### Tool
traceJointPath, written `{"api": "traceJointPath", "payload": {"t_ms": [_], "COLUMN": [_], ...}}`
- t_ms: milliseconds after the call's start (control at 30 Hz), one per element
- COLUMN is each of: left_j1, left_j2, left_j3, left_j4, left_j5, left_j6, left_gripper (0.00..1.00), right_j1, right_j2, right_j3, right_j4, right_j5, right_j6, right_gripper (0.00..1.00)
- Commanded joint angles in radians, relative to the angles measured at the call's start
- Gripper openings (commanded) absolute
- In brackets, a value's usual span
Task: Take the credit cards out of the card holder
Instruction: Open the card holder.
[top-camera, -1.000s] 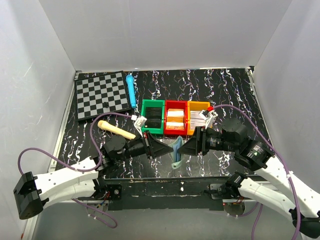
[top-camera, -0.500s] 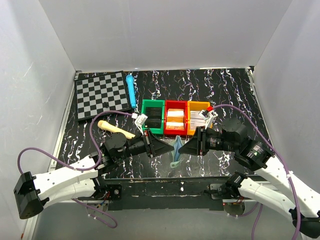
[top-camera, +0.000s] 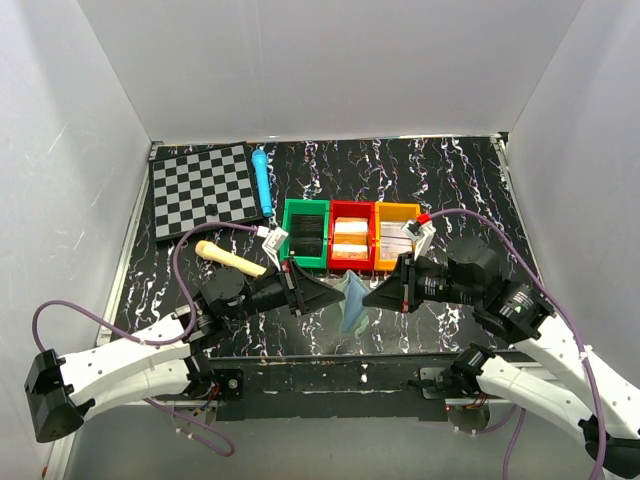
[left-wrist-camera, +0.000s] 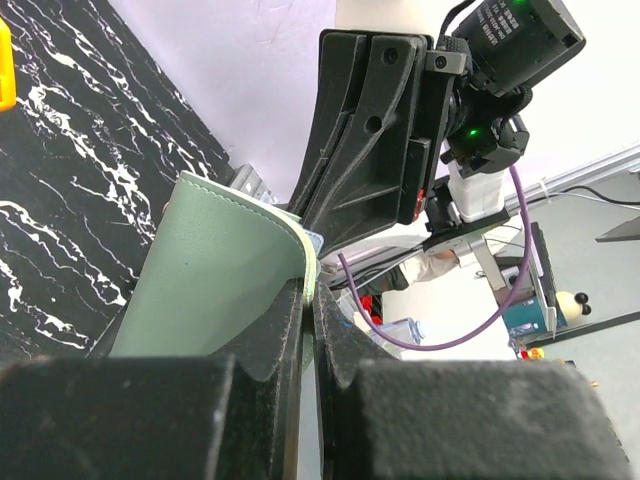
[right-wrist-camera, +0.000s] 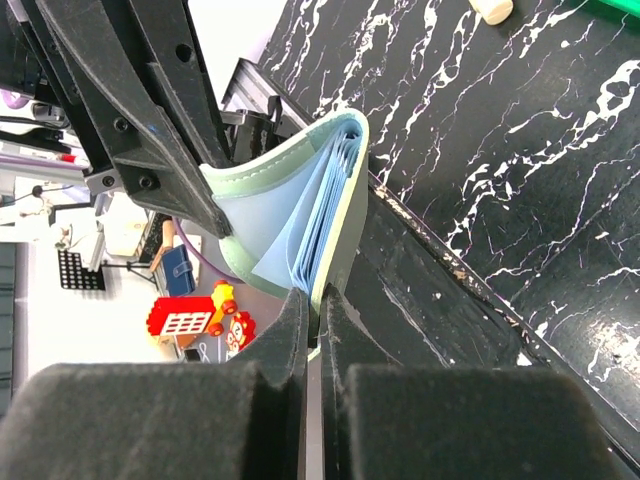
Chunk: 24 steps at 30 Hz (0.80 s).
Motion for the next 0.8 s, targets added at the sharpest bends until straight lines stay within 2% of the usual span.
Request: {"api": "traceJointPath", "payload": {"t_ms": [0, 33, 100, 167, 233, 333, 567, 667, 767], "left_j1": [-0.003, -0.001, 0.0, 0.0, 0.0, 0.0, -0.001, -0.001, -0.001], "left_j2": [-0.048, -0.054, -0.062, -0.065, -0.053, -0.009, 0.037, 0.053, 0.068], "left_j3": [-0.007, -0.014, -0.034, -0.066, -0.083, -0.062, -0.016, 0.018, 0.01], "left_j4": [0.024, 0.024, 0.045, 0.117, 0.188, 0.2, 0.125, 0.033, 0.036], "left_j5": [-0.017, -0.024, -0.037, -0.049, -0.049, -0.032, -0.041, -0.058, -0.074], "left_j6": [-0.008, -0.008, -0.009, -0.029, -0.04, -0.028, -0.003, 0.035, 0.035], "left_gripper": [0.0, 0.05, 0.37, 0.6, 0.72, 0.77, 0.8, 0.8, 0.8], "right_j1": [-0.002, -0.002, -0.002, -0.002, -0.002, -0.002, 0.0, -0.002, -0.002], "right_j2": [-0.005, -0.003, 0.012, 0.031, 0.049, 0.074, 0.138, 0.181, 0.205], "right_j3": [0.073, 0.087, 0.116, 0.145, 0.171, 0.211, 0.351, 0.415, 0.44], "right_j4": [-0.047, -0.062, -0.099, -0.128, -0.161, -0.21, -0.407, -0.515, -0.553], "right_j5": [-0.007, -0.007, -0.011, -0.019, -0.021, -0.008, 0.074, 0.137, 0.162], "right_j6": [-0.045, -0.053, -0.07, -0.082, -0.097, -0.11, -0.14, -0.159, -0.169], "right_gripper": [0.01, 0.01, 0.01, 0.01, 0.01, 0.01, 0.01, 0.01, 0.01]}}
